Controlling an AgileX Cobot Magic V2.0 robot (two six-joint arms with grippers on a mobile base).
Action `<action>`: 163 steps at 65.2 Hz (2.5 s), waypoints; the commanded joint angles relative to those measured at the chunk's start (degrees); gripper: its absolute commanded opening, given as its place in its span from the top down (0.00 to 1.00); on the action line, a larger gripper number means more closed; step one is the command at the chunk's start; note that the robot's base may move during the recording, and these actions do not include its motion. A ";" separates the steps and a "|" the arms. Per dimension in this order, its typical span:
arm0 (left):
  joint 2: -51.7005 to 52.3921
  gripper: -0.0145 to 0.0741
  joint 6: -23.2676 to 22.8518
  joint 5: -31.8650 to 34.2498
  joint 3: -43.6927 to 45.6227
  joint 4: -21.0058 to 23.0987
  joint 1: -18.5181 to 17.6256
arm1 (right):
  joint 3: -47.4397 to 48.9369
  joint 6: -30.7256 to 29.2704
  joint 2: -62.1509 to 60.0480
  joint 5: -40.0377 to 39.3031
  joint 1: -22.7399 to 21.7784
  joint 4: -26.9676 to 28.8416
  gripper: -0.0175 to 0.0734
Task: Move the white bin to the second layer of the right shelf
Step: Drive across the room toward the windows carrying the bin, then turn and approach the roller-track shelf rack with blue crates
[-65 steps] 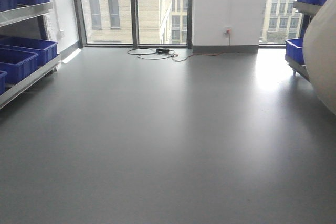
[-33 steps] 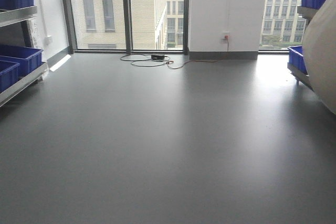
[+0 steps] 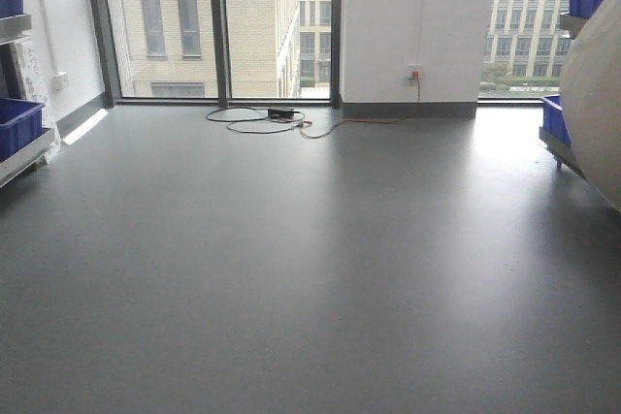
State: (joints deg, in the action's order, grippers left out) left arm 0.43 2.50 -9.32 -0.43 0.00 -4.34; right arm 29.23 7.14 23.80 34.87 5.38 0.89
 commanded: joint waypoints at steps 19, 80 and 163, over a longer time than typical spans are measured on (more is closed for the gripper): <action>0.92 0.74 -0.30 4.89 -2.11 0.00 -0.32 | 1.74 -0.19 0.10 -5.41 -0.21 0.45 0.76; 0.92 0.74 -0.30 4.89 -2.11 0.00 -0.32 | 1.74 -0.19 0.10 -5.41 -0.21 0.45 0.76; 0.92 0.74 -0.30 4.89 -2.11 0.00 -0.32 | 1.73 -0.19 0.10 -5.46 -0.21 0.45 0.76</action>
State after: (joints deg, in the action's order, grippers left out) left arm 0.43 2.50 -9.32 -0.43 0.00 -4.34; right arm 29.10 7.14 23.71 34.87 5.38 1.20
